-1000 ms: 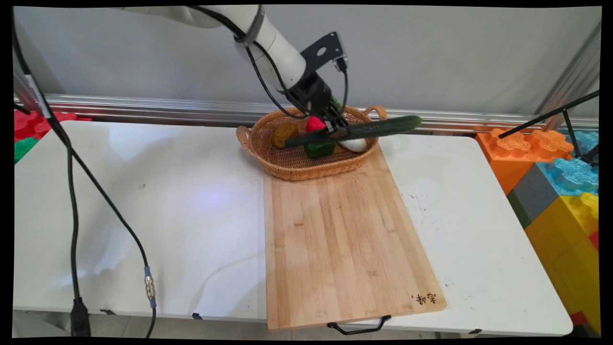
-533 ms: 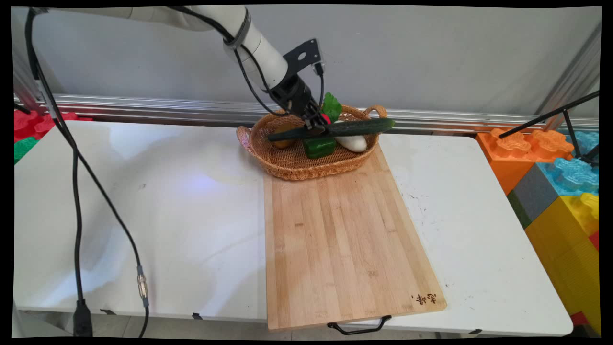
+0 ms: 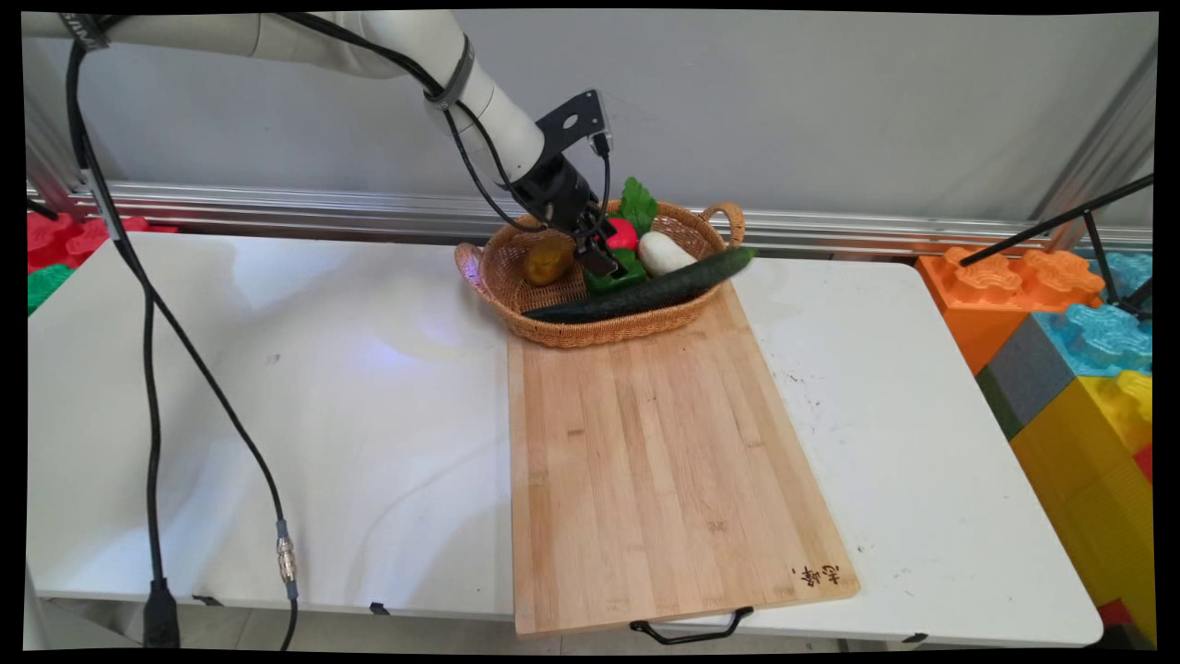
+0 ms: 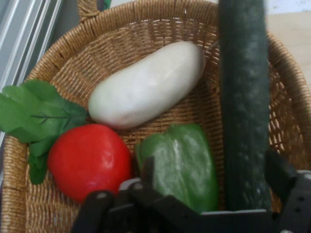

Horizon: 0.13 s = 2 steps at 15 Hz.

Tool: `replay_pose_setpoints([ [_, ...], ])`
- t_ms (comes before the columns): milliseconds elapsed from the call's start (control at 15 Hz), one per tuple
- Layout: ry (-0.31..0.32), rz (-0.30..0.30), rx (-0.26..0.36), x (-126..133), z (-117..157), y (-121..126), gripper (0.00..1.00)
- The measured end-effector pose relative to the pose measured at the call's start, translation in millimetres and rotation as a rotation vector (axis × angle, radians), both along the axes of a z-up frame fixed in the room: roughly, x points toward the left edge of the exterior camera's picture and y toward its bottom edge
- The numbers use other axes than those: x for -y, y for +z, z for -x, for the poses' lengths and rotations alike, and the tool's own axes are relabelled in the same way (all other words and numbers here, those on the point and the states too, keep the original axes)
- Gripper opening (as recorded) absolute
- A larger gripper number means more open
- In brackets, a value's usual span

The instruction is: Place the picked object in the vegetable basket

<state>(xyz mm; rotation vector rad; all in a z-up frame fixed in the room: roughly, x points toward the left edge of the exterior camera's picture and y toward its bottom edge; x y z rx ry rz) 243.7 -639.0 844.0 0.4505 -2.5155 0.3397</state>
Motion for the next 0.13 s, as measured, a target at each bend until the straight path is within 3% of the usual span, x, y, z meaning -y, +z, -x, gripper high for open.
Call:
replay_pose_setpoints([
  [133, 0.005, -0.004, -0.021, -5.7, -0.2, 5.9, 1.00],
])
